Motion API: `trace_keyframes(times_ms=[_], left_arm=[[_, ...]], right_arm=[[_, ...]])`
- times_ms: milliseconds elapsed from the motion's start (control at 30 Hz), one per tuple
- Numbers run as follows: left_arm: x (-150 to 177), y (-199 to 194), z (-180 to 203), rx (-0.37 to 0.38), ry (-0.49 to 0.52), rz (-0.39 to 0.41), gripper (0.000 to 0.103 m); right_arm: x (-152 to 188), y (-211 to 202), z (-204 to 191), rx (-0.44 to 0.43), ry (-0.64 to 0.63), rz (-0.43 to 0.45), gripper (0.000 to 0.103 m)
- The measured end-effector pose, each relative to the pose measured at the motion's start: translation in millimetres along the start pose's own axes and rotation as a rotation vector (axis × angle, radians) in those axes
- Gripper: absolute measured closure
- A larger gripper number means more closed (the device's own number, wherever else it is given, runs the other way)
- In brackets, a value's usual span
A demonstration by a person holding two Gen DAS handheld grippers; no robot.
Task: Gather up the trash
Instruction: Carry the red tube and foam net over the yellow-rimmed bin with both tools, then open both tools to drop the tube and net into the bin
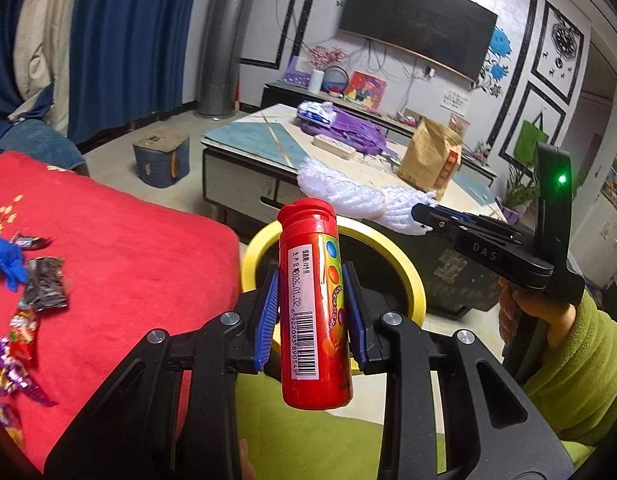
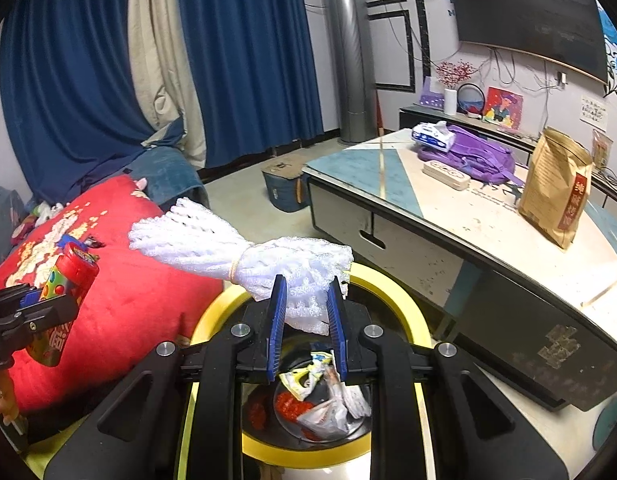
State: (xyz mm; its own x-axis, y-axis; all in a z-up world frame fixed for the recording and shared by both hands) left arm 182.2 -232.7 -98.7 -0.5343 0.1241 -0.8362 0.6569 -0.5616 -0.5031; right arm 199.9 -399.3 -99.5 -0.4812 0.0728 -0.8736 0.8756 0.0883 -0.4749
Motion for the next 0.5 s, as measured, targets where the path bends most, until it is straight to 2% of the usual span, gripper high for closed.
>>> trace_keyframes(times_ms=[267, 500], left_arm=[[-2.0, 30.0, 12.4, 0.041, 0.031, -0.035, 0.079], [-0.9, 52.9, 20.3, 0.055, 0.057, -0.056, 0.079]], right_arm=[[15.1, 8.5, 21.4, 0.055, 0.041, -0.038, 0.081], [24.5, 13.8, 32.2, 0.070, 0.060, -0.059, 0.080]])
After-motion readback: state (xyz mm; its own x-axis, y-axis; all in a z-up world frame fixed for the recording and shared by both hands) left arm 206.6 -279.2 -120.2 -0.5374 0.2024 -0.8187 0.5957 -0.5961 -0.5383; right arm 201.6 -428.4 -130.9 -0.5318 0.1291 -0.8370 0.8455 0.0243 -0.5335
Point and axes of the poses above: each gripper's, at about its wrist camera, not at the fingertips, and y roughly the way its jaws point, z to its right, x to its underside, the point moved 9 cm from there along y, roughly the way its jaws point, and after that the axes turned 7 degrees about z, right-handed, at the moved point
